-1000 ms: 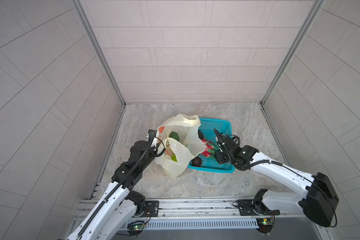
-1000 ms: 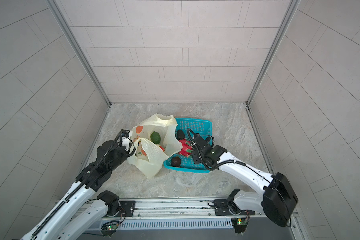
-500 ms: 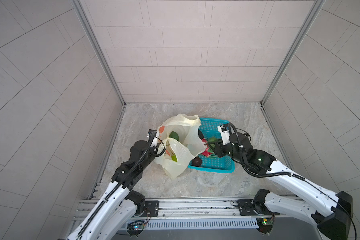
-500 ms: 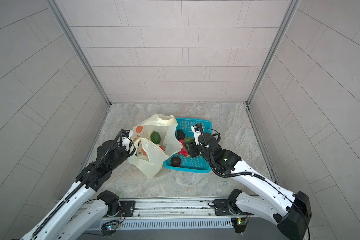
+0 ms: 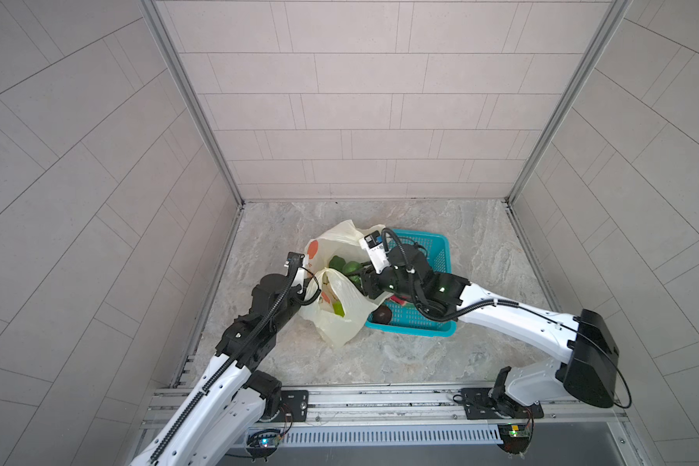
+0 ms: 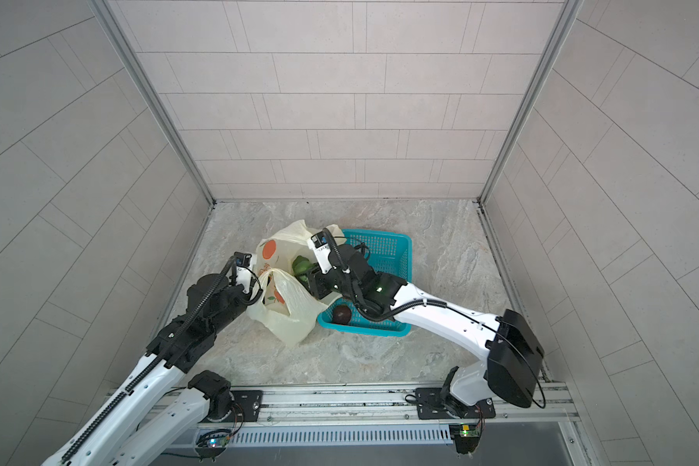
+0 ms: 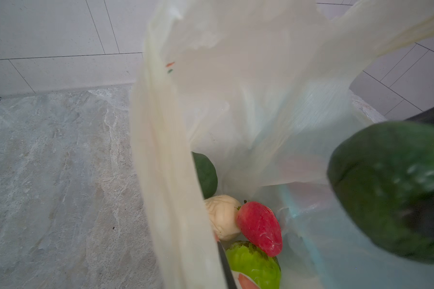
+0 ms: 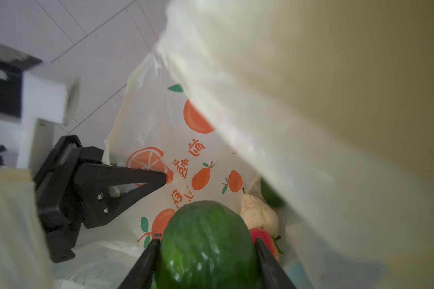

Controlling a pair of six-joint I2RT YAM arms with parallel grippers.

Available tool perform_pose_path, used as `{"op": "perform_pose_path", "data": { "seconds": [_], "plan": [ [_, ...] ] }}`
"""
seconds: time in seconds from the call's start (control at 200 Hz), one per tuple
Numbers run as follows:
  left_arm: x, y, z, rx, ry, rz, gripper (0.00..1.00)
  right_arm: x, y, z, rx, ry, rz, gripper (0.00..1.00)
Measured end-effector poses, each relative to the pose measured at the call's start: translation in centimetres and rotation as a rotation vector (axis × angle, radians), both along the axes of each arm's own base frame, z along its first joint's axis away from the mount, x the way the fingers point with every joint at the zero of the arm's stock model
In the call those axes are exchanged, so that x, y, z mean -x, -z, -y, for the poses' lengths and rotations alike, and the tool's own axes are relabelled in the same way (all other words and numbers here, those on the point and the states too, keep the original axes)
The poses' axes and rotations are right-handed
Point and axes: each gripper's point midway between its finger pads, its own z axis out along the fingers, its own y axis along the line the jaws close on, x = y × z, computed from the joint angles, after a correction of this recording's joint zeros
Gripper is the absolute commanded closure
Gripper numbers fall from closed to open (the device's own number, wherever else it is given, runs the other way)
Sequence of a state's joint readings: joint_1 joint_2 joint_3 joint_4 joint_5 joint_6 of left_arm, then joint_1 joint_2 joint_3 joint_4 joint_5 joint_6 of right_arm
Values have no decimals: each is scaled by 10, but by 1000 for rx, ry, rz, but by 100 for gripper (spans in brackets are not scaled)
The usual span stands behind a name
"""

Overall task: Place the fruits into the plastic bag
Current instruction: Place the fruit in the plastic bag.

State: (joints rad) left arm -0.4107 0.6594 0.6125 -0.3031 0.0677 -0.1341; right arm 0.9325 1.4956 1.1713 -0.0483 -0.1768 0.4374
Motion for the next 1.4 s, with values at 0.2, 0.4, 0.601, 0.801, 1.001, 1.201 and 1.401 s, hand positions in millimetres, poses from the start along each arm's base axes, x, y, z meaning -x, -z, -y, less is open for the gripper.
{"op": "perform_pose_path", "data": {
  "seconds": [0.2, 0.4, 0.601, 0.801, 1.001, 1.201, 1.401],
  "plan": [
    [0, -2, -2, -3, -13, 8, 100, 19, 40, -33, 132, -102, -28, 70],
    [0, -4, -5, -5, -25, 18, 100, 16, 53, -27, 193, -89, -34, 51],
    [0, -4, -6, -5, -29, 20, 100, 11, 58, -20, 227, -56, -21, 29],
    [0, -4, -7, -1, -37, 20, 100, 12, 66, -6, 253, -21, -13, 26],
    [0, -2, -7, -4, -40, 17, 100, 12, 55, 2, 228, 5, 20, 27],
    [0, -1, -8, -6, -43, 16, 100, 10, 47, 5, 207, 22, 44, 27],
    [0, -2, -10, -7, -50, 22, 100, 16, 37, 29, 201, 44, 82, 25]
  ]
}}
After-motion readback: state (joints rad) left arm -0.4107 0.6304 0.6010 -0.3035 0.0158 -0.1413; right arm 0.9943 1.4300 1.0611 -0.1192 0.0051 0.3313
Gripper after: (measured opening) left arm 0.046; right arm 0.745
